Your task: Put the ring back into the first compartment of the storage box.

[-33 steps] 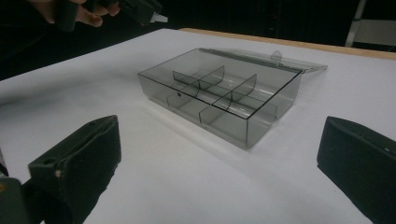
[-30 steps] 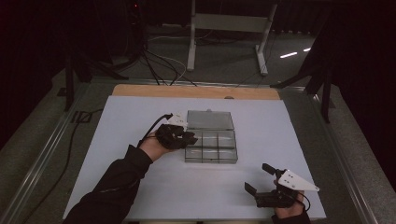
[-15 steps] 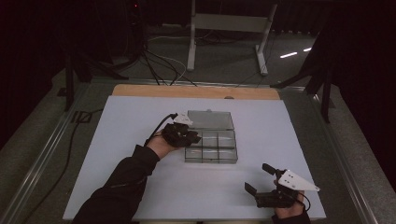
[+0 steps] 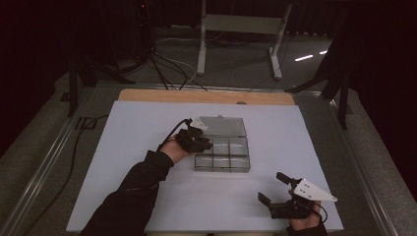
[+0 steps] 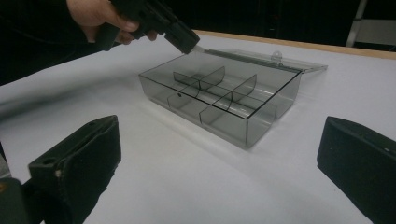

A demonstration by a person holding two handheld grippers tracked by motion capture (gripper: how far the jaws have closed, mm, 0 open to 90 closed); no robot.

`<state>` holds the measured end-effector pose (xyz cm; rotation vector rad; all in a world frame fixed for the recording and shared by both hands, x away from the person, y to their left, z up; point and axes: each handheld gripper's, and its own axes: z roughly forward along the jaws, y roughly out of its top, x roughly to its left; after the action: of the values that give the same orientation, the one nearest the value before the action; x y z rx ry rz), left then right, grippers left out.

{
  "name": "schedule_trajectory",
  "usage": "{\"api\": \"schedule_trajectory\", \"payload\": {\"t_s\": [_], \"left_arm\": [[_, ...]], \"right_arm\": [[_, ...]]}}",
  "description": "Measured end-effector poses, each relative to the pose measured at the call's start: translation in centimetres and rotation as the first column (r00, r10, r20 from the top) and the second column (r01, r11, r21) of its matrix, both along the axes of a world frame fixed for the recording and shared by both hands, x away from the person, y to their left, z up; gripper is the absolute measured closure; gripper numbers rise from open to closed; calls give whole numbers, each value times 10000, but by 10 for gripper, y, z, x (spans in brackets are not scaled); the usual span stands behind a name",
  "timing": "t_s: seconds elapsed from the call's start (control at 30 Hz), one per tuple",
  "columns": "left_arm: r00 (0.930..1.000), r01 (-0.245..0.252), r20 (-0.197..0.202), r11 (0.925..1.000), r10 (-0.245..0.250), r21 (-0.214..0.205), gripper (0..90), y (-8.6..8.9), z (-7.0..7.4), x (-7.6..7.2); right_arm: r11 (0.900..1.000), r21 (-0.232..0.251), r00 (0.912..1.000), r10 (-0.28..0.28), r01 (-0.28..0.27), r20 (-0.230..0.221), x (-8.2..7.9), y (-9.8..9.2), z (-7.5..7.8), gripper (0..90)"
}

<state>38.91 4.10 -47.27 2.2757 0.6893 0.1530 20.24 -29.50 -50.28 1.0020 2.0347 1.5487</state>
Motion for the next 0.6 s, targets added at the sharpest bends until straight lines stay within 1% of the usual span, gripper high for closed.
{"api": "schedule_trajectory", "payload": {"t_s": [0.03,0.07,0.13,0.23,0.3,0.43,0.47,0.5,0.53,0.57,0.6], "left_arm": [[10000,-14,37,10000,14,60,726,-1,-1,0],[10000,-30,-75,9999,31,105,725,-2,-3,1],[9999,-42,-111,9995,46,320,726,-4,-5,2],[9998,-95,-178,9992,102,393,725,-6,-7,4],[9998,-134,-139,9987,141,486,724,-6,-8,4],[9990,-393,-174,9977,403,556,718,-5,-10,6],[9981,-563,-203,9969,575,545,713,-4,-11,7],[9976,-644,-220,9965,657,535,691,-4,-11,7],[9969,-746,-236,9964,756,402,652,-4,-10,7],[9968,-768,-206,9964,775,356,603,-3,-9,8],[9964,-816,-206,9962,822,291,585,-2,-8,8]], "right_arm": [[10000,4,10000,3,-3,3,0,0,0,0],[10000,4,10000,3,-3,11,0,0,0,0],[10000,5,10000,13,-13,25,0,0,0,0],[10000,11,10000,19,-19,36,0,0,0,0],[10000,19,10000,16,-16,38,0,0,0,0],[10000,19,10000,14,-14,19,0,-1,0,0],[10000,21,10000,18,-18,21,0,-1,0,0],[10000,20,10000,16,-16,17,0,-1,0,0],[10000,25,10000,17,-18,7,0,-1,0,0],[10000,28,10000,21,-21,16,0,-1,0,0],[10000,37,10000,28,-28,22,0,-1,0,0]]}}
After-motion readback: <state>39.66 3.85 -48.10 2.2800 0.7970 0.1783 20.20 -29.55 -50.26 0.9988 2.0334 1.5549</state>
